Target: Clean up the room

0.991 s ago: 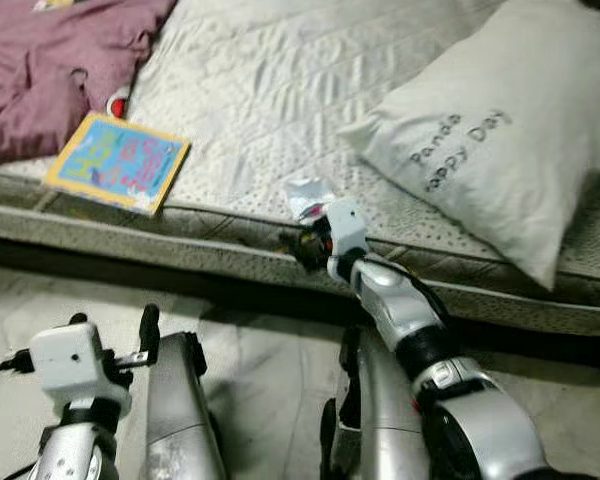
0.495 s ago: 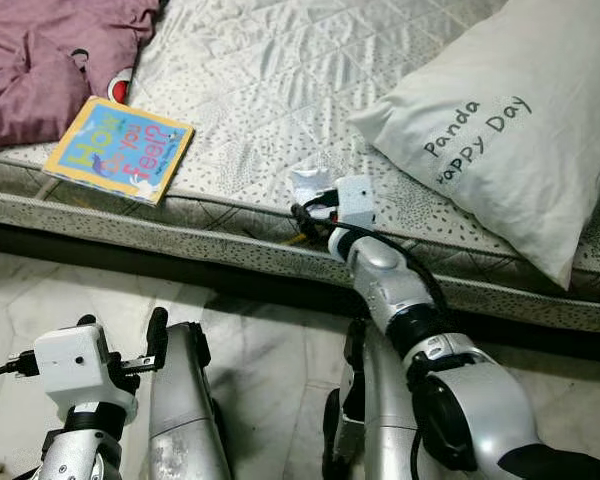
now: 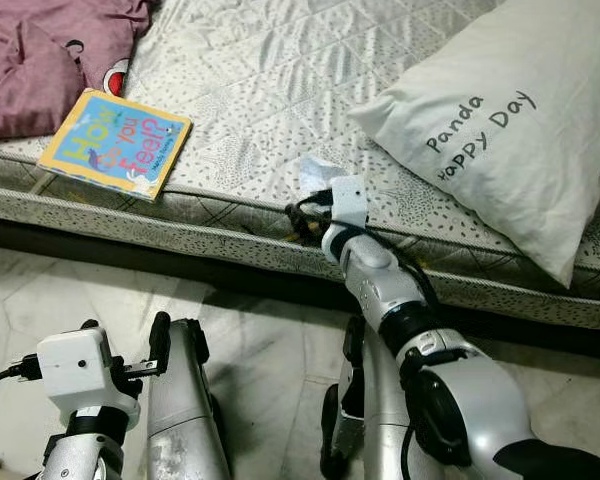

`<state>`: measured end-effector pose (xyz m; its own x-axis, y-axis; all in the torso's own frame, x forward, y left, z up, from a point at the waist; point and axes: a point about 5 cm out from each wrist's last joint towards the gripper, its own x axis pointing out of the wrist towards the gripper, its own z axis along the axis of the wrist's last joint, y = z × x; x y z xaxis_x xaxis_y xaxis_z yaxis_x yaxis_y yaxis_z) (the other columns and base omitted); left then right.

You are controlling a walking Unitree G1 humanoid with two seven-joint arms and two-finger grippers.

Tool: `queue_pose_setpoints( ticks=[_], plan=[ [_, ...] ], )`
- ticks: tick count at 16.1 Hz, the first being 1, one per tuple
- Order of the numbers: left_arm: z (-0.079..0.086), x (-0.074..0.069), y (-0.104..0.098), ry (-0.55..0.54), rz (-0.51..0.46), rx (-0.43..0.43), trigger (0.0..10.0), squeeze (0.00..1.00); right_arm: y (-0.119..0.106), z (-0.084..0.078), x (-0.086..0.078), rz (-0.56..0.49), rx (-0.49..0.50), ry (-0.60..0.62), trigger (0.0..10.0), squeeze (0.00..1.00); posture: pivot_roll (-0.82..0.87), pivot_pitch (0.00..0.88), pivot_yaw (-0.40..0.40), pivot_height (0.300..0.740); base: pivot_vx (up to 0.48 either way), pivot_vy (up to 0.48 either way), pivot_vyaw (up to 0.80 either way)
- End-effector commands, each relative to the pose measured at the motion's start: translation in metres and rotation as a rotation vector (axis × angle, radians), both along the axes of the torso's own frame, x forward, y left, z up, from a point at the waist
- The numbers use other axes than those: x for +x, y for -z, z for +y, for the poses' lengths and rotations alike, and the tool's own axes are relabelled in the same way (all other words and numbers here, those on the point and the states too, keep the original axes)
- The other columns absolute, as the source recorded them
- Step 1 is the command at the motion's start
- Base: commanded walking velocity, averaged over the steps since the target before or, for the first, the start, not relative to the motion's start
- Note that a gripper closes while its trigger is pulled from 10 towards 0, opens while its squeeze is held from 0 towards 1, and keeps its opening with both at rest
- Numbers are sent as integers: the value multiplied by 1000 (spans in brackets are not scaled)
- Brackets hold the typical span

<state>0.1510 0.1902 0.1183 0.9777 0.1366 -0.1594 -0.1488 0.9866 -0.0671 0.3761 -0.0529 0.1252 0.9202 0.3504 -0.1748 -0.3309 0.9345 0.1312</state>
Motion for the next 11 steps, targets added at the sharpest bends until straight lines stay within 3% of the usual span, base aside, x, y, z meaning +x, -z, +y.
queue_pose_setpoints(
  ticks=[1, 4, 5, 6, 7, 8, 9, 10, 11],
  plan=[
    [1, -3, -1, -12, 14, 13, 10000, 0, 5, 1, -1, 40, 20, 1, 10000, 0, 246, 320, -65, 522, 0, 0, 0],
    [1, -1, -1, -9, 12, 16, 10000, 0, 2, 2, 0, 31, 20, 9, 10000, 0, 246, 310, -65, 522, 0, 0, 0],
    [1, 0, -1, -9, 11, 17, 10000, 0, 2, 2, 0, 30, 21, 11, 8196, 0, 246, 310, -65, 522, 0, 0, 0],
    [1, 1, -1, -8, 9, 17, 10000, 0, 3, 4, 0, 29, 22, 12, 3647, 0, 248, 307, -65, 522, 0, 0, 0],
    [1, 1, -1, -8, 8, 17, 10000, 0, 3, 5, -1, 31, 23, 13, 0, 0, 250, 305, -65, 522, 0, 0, 0],
    [1, 2, -1, -9, 7, 18, 10000, 0, 4, 7, -1, 34, 27, 16, 0, 0, 251, 303, -65, 522, 0, 0, 0],
    [2, 3, -1, -8, 6, 20, 10000, 0, 4, 8, -1, 44, 36, 15, 1255, 0, 251, 302, -65, 522, 0, 0, 0],
    [2, 3, -1, -8, 6, 21, 10000, 0, 4, 9, -1, 46, 38, 14, 1255, 0, 251, 301, -64, 522, 0, 0, 0],
    [2, 4, -1, -7, 5, 21, 10000, 0, 3, 10, -1, 58, 55, 8, 10000, 0, 250, 298, -65, 522, 0, 0, 0]
  ],
)
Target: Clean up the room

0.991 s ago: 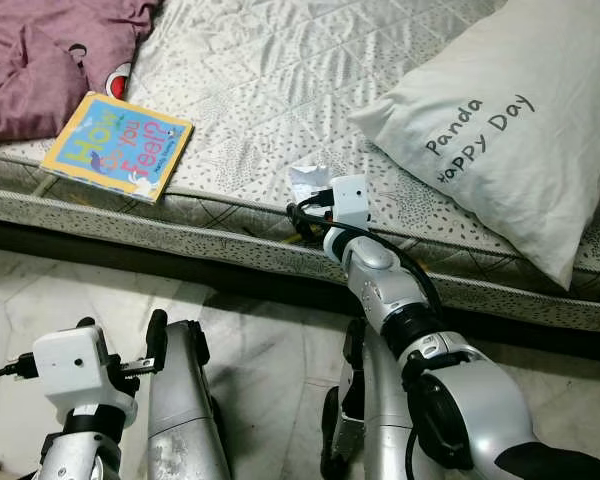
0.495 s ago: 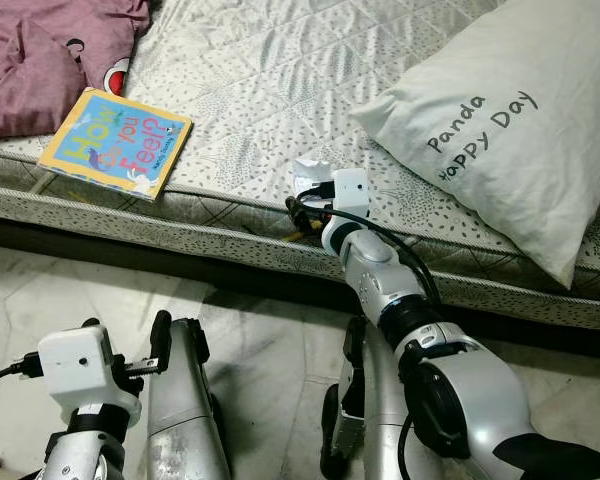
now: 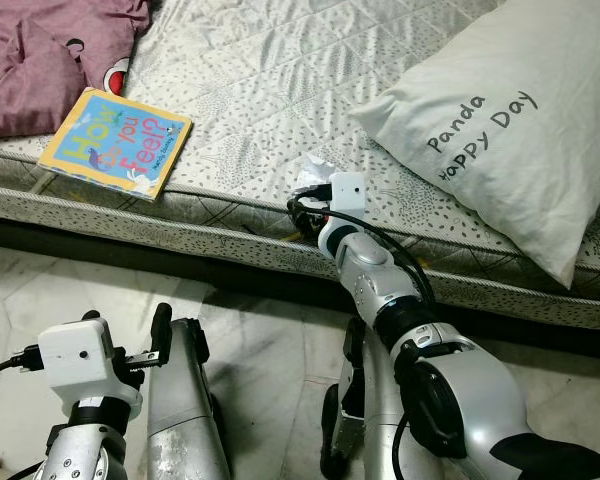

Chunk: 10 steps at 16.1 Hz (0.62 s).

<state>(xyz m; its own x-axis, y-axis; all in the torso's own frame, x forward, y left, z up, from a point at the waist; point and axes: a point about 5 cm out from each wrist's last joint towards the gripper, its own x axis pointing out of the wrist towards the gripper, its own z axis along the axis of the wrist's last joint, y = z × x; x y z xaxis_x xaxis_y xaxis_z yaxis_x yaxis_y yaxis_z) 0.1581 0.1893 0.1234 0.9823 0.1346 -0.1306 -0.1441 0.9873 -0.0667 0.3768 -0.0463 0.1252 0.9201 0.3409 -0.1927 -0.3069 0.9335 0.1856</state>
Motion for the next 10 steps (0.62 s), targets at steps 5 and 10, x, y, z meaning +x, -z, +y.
queue_pose_setpoints(
  ticks=[5, 10],
  plan=[
    [1, -2, 4, -7, 32, 15, 10000, 0, -7, 0, 4, -10, 19, 11, 10000, 0, 245, 294, -65, 522, 0, 0, 0],
    [2, 1, 4, -11, 26, 17, 10000, 0, -8, -1, 4, -53, -30, 73, 10000, 0, 249, 287, -67, 522, 0, 0, 0]
  ],
)
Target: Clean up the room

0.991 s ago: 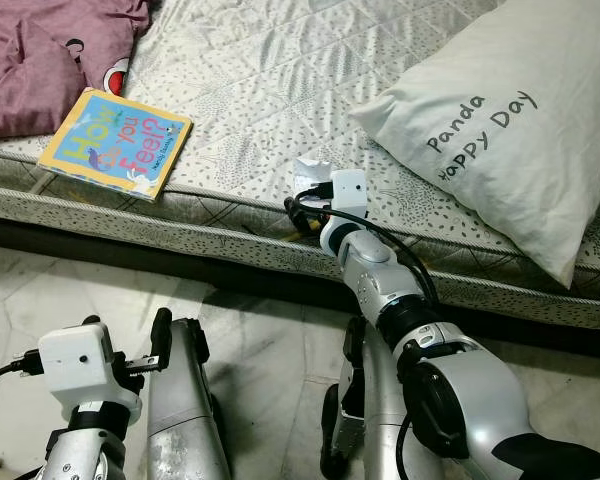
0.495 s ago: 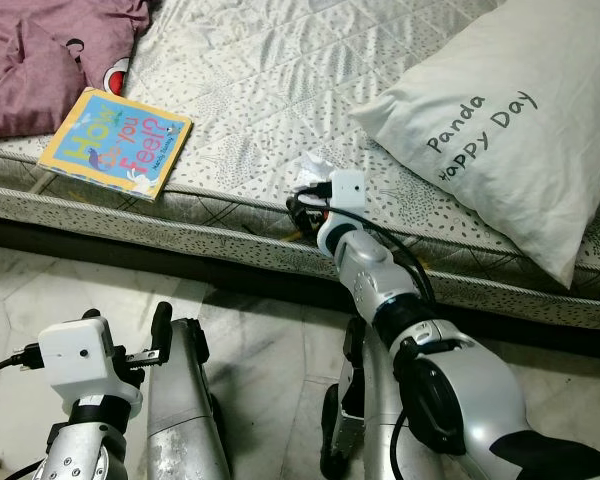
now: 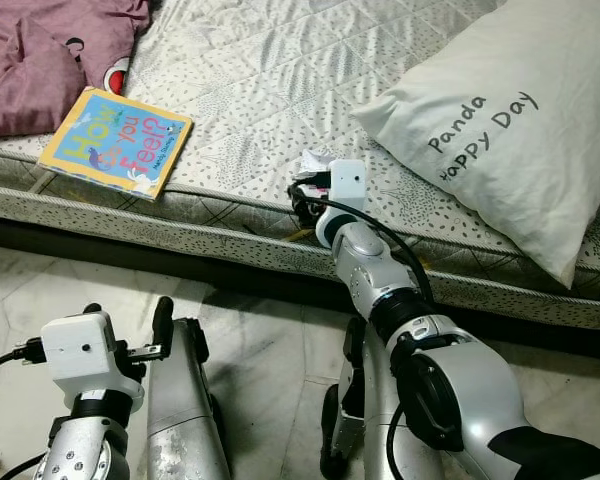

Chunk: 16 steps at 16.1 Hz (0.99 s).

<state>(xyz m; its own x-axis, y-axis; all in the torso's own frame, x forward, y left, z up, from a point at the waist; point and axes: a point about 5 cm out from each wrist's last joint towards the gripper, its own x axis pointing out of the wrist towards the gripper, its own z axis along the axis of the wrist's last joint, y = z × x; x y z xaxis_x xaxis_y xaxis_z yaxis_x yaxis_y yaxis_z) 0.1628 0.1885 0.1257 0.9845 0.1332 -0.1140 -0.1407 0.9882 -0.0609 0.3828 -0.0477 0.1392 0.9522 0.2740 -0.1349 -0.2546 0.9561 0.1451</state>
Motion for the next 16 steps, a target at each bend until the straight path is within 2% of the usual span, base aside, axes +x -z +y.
queue_pose_setpoints(
  ticks=[1, 5, 6, 16],
  plan=[
    [3, -3, 6, -16, 41, 11, 10000, 0, 2, -7, 1, 4, -17, 38, 10000, 0, 248, 284, -68, 522, 0, 0, 0],
    [3, -2, 7, -17, 38, 13, 10000, 0, 0, -11, 3, -9, -26, 49, 10000, 0, 248, 281, -69, 522, 0, 0, 0],
    [3, -2, 6, -18, 36, 14, 10000, 0, 0, -8, 2, -23, -33, 41, 0, 0, 252, 280, -68, 522, 0, 0, 0],
    [3, 0, 5, -25, 28, 18, 10000, 0, -3, -3, 1, -57, -44, 53, 0, 0, 255, 284, -69, 522, 0, 0, 0]
  ],
)
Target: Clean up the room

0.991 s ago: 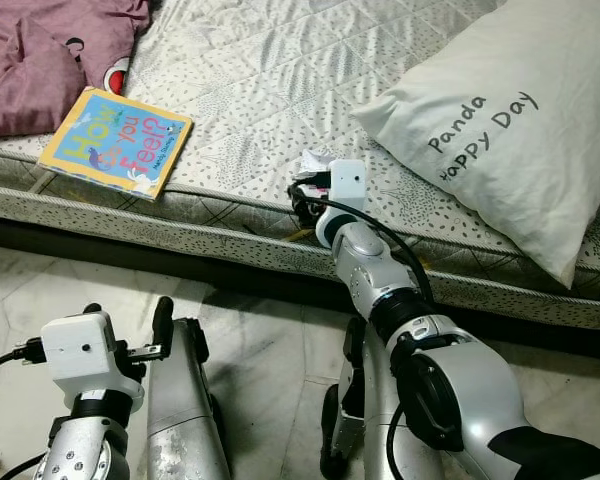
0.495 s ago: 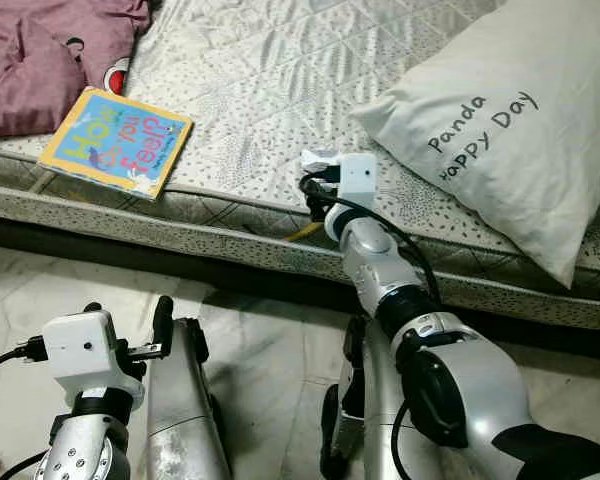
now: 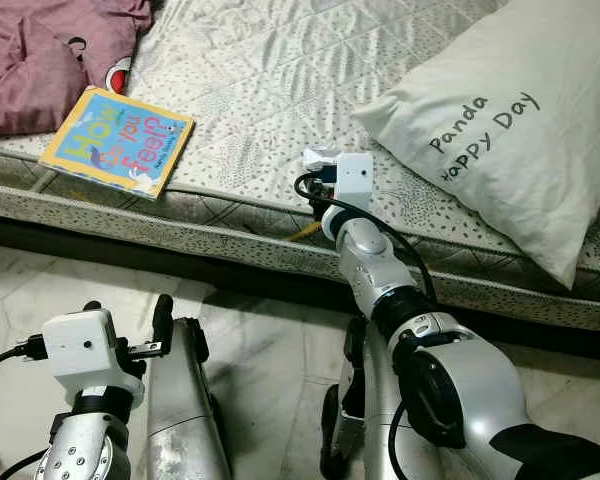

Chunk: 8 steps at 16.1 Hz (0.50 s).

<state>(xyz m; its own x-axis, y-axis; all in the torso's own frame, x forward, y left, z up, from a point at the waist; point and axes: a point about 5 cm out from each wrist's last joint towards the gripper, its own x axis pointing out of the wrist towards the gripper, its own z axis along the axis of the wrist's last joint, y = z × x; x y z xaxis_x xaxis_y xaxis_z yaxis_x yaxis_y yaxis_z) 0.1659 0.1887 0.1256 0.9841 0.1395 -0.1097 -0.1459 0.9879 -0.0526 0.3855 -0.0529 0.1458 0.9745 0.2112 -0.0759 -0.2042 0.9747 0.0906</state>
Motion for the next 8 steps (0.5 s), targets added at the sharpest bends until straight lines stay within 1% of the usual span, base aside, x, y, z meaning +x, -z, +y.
queue_pose_setpoints(
  ticks=[1, 4, 8],
  plan=[
    [2, -4, 5, -21, 31, 8, 10000, 0, 3, 3, -2, 9, -6, -8, 0, 0, 254, 286, -71, 522, 0, 0, 0],
    [2, -5, 4, -25, 32, 7, 10000, 0, 3, 6, -2, 0, -8, -7, 0, 0, 254, 290, -73, 522, 0, 0, 0],
    [2, -5, 5, -26, 32, 4, 10000, 0, 3, 5, -2, -5, -11, -3, 0, 0, 252, 292, -75, 522, 0, 0, 0]
  ],
)
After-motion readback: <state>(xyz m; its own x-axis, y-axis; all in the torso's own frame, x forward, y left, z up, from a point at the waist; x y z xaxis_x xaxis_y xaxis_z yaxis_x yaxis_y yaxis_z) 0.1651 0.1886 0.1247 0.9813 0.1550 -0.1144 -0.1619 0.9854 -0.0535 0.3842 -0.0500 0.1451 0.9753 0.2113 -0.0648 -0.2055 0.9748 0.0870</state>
